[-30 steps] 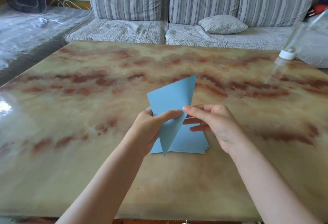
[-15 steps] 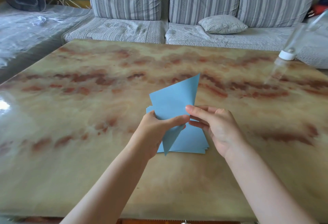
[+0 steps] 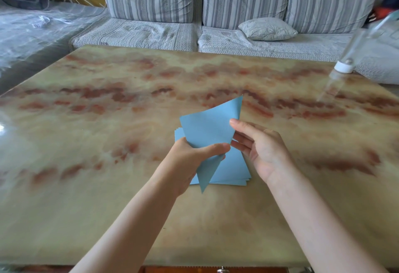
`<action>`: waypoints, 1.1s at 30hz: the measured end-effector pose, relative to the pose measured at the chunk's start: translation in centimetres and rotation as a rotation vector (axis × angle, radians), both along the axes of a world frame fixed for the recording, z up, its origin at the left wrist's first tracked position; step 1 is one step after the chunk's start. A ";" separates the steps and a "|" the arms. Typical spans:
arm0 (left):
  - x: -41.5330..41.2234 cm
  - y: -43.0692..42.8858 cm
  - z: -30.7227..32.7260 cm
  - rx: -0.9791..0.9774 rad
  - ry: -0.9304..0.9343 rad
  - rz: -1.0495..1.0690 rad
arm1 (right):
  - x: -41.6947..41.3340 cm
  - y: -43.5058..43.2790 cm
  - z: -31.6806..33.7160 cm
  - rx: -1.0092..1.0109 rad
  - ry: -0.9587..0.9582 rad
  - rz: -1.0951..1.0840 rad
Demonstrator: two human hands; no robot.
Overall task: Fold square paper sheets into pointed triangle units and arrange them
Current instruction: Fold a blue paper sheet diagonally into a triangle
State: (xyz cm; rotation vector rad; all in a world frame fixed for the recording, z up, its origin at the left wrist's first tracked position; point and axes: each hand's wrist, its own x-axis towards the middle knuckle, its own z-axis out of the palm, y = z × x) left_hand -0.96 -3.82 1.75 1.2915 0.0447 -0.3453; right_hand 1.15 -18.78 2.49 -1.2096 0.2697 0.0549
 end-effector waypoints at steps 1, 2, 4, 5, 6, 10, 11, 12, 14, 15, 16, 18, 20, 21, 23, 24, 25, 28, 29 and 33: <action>0.0 0.1 0.0 0.006 0.005 -0.002 | 0.1 -0.1 0.0 0.003 0.003 -0.002; 0.0 0.2 0.1 0.018 0.007 -0.007 | 0.2 -0.2 0.1 0.017 0.007 -0.010; -0.1 0.3 0.1 0.044 0.011 -0.025 | 0.3 -0.5 0.3 0.051 0.010 -0.035; -0.2 0.3 0.1 0.051 0.016 -0.029 | 0.5 -0.7 0.3 0.052 0.006 -0.042; -0.2 0.3 0.1 0.057 0.020 -0.029 | 0.5 -0.8 0.4 0.049 0.002 -0.042; 0.1 0.2 0.1 0.081 0.024 -0.021 | 0.7 -0.8 0.3 0.069 0.019 -0.046; 0.1 0.1 0.1 0.083 0.029 -0.025 | 0.9 -1.0 0.3 0.091 0.021 -0.056; 0.1 0.1 0.0 0.090 0.036 -0.034 | 1.1 -1.4 0.3 0.113 0.017 -0.071; -0.2 0.1 -0.1 0.115 0.059 -0.045 | 1.5 -2.4 0.4 0.106 -0.004 -0.082; -0.3 0.1 -0.2 0.124 0.066 -0.045 | 1.6 -2.7 0.5 0.089 -0.014 -0.073; -0.4 0.2 -0.2 0.133 0.067 -0.043 | 1.6 -2.9 0.4 0.077 -0.020 -0.064; -0.3 0.3 0.0 0.143 0.062 -0.041 | 1.5 -3.0 0.2 0.075 -0.021 -0.056; -0.2 0.4 0.1 0.145 0.062 -0.039 | 1.5 -2.7 0.2 0.081 -0.017 -0.053; -0.2 0.4 0.1 0.148 0.064 -0.039 | 1.6 -2.8 0.2 0.086 -0.015 -0.054; -0.2 0.5 -0.1 0.165 0.063 -0.049 | 1.7 -3.3 0.5 0.125 -0.014 -0.092; -0.3 0.7 -0.1 0.177 0.061 -0.055 | 1.8 -3.7 0.7 0.150 -0.019 -0.135; -0.4 0.8 -0.2 0.183 0.064 -0.054 | 1.8 -4.2 0.8 0.149 -0.028 -0.181; -0.4 1.3 -0.1 0.153 0.081 -0.016 | 1.4 -4.6 0.7 0.060 -0.034 -0.243; -0.2 1.4 0.0 0.143 0.079 -0.004 | 1.1 -4.3 0.6 0.049 -0.024 -0.214; 0.2 1.3 0.2 0.110 0.050 0.033 | -0.2 -1.9 0.4 -0.084 0.026 0.097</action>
